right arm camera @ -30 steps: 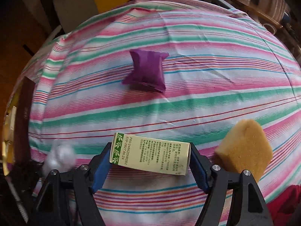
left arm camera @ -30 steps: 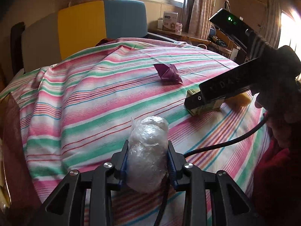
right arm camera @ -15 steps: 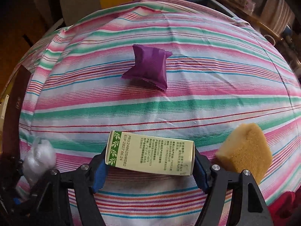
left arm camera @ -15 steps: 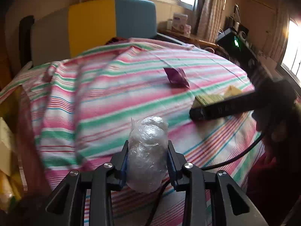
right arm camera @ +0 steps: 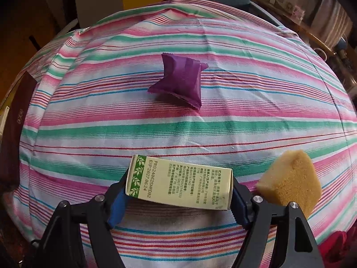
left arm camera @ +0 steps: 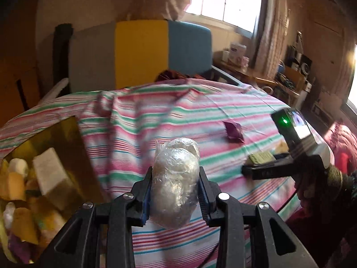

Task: Organize objects
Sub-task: 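Carry the plastic bundle into the gold tray and open the left tool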

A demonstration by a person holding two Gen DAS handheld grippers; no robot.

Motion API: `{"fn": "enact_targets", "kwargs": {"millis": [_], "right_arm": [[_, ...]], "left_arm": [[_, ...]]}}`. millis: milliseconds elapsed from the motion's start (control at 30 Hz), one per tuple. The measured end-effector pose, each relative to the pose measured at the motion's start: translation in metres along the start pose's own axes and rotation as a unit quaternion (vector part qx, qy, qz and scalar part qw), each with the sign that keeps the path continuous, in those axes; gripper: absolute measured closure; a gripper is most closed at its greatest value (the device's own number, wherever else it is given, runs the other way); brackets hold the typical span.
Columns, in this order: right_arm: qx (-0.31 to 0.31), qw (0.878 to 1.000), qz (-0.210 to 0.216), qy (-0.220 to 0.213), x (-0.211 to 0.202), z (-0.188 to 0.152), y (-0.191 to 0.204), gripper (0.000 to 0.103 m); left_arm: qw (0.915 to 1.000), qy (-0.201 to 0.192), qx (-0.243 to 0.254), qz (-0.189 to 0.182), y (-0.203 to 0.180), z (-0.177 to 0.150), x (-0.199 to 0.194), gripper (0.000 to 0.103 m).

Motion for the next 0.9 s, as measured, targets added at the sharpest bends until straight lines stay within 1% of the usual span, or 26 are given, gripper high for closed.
{"fn": "enact_targets", "kwargs": {"millis": [100, 300, 367, 467, 567, 667, 733, 800, 867, 900], "right_arm": [[-0.003, 1.0, -0.002, -0.003, 0.0, 0.0, 0.001, 0.025], [-0.006, 1.0, -0.005, -0.006, 0.0, 0.0, 0.002, 0.025], [-0.006, 1.0, -0.006, -0.007, -0.001, -0.001, 0.003, 0.025], [-0.007, 1.0, -0.007, -0.008, -0.001, -0.001, 0.003, 0.025], [-0.009, 1.0, -0.008, -0.009, -0.001, -0.001, 0.003, 0.025], [-0.01, 1.0, -0.009, -0.009, -0.003, -0.002, 0.004, 0.025], [-0.011, 1.0, -0.01, -0.009, -0.003, -0.002, 0.004, 0.025], [-0.012, 1.0, -0.01, -0.009, -0.003, -0.002, 0.004, 0.025], [-0.013, 1.0, -0.01, -0.009, -0.003, -0.002, 0.004, 0.025], [-0.013, 1.0, -0.01, -0.009, -0.003, -0.002, 0.004, 0.025]], "left_arm": [[0.9997, -0.003, -0.014, 0.022, 0.019, 0.0, -0.011, 0.068], [0.9979, -0.005, -0.043, 0.048, 0.052, -0.007, -0.028, 0.068], [0.9968, -0.004, -0.057, 0.057, 0.066, -0.011, -0.033, 0.068], [0.9937, -0.002, -0.093, 0.062, 0.095, -0.019, -0.042, 0.068], [0.9862, 0.005, -0.152, 0.064, 0.134, -0.03, -0.051, 0.068], [0.9742, 0.011, -0.209, 0.085, 0.175, -0.047, -0.062, 0.068], [0.9662, 0.013, -0.235, 0.105, 0.199, -0.059, -0.071, 0.068], [0.9601, 0.017, -0.259, 0.105, 0.214, -0.067, -0.074, 0.068], [0.9561, 0.02, -0.272, 0.106, 0.223, -0.073, -0.075, 0.068], [0.9554, 0.025, -0.273, 0.109, 0.226, -0.075, -0.072, 0.068]]}}
Point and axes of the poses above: each gripper's, at about its wrist camera, not at the fingertips, and x roughly the way its jaws point, y to its left, z to its top, the point moved 3 cm from there along x, roughly the way its jaws point, and after that the axes turned 5 degrees about x, right-handed, at the moved point
